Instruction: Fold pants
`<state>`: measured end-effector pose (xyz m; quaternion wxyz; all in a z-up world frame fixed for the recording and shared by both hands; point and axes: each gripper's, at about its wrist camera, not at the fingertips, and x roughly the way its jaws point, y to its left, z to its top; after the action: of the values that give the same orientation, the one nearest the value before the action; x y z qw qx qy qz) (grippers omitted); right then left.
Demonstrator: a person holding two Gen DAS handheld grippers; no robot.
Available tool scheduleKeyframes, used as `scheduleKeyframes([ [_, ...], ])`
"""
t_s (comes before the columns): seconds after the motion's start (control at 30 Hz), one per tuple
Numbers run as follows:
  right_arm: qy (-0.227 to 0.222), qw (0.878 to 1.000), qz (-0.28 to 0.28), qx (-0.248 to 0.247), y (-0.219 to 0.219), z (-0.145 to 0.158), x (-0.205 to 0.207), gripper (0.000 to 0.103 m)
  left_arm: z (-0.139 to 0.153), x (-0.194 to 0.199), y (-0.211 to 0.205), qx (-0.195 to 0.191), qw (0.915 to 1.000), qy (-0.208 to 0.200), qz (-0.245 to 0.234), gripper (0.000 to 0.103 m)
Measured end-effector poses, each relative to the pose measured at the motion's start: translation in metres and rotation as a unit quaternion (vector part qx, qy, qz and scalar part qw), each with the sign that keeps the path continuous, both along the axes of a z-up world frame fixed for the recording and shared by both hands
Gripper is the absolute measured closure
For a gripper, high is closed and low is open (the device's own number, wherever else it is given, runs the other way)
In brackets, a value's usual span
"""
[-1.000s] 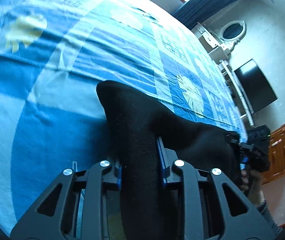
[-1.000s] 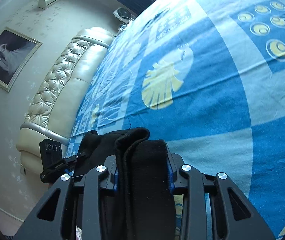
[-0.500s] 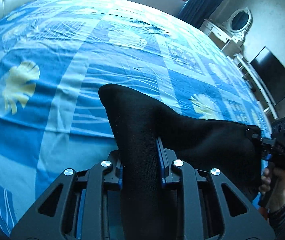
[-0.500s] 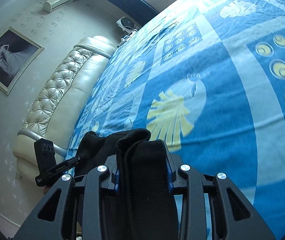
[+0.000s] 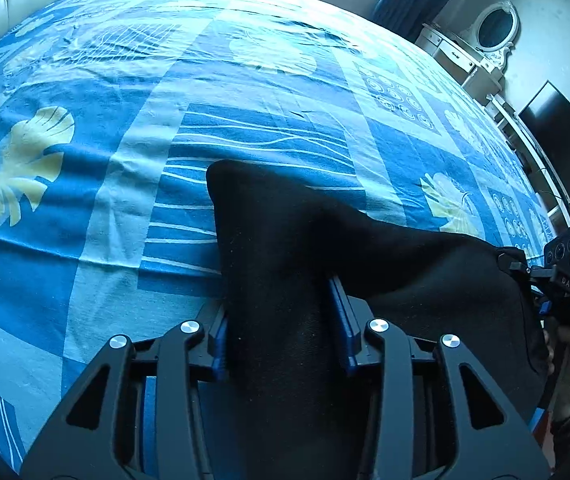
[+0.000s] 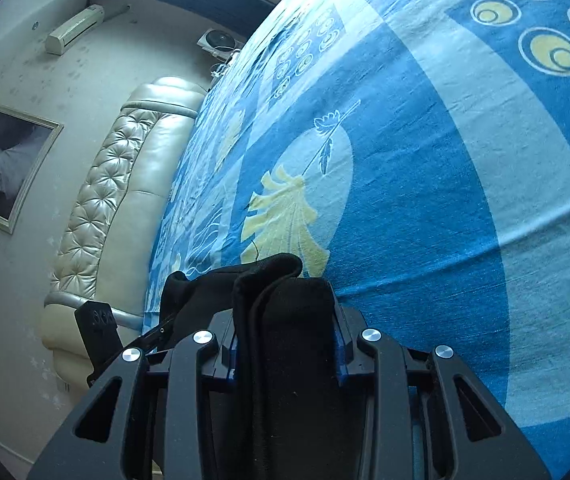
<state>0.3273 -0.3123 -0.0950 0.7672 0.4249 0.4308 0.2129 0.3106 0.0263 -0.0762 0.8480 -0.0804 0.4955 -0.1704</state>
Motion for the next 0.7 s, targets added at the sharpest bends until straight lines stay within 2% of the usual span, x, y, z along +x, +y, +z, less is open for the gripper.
scheduleKeyframes([
  [0.43, -0.006, 1.0, -0.001, 0.009, -0.004, -0.003, 0.001, 0.07, -0.003, -0.003, 0.003, -0.015, 0.9999, -0.007, 0.001, 0.059],
  [0.57, -0.009, 1.0, 0.001, 0.021, -0.006, -0.002, 0.001, 0.067, -0.003, -0.002, 0.006, -0.026, 0.9997, -0.003, 0.001, 0.056],
  [0.67, -0.021, 0.999, 0.003, 0.033, -0.007, -0.002, -0.001, 0.059, -0.003, -0.001, 0.01, -0.044, 0.999, 0.003, -0.001, 0.043],
  [0.7, -0.027, 0.999, 0.003, 0.04, -0.008, -0.001, -0.002, 0.057, -0.004, -0.001, 0.011, -0.057, 0.9984, 0.006, -0.005, 0.03],
])
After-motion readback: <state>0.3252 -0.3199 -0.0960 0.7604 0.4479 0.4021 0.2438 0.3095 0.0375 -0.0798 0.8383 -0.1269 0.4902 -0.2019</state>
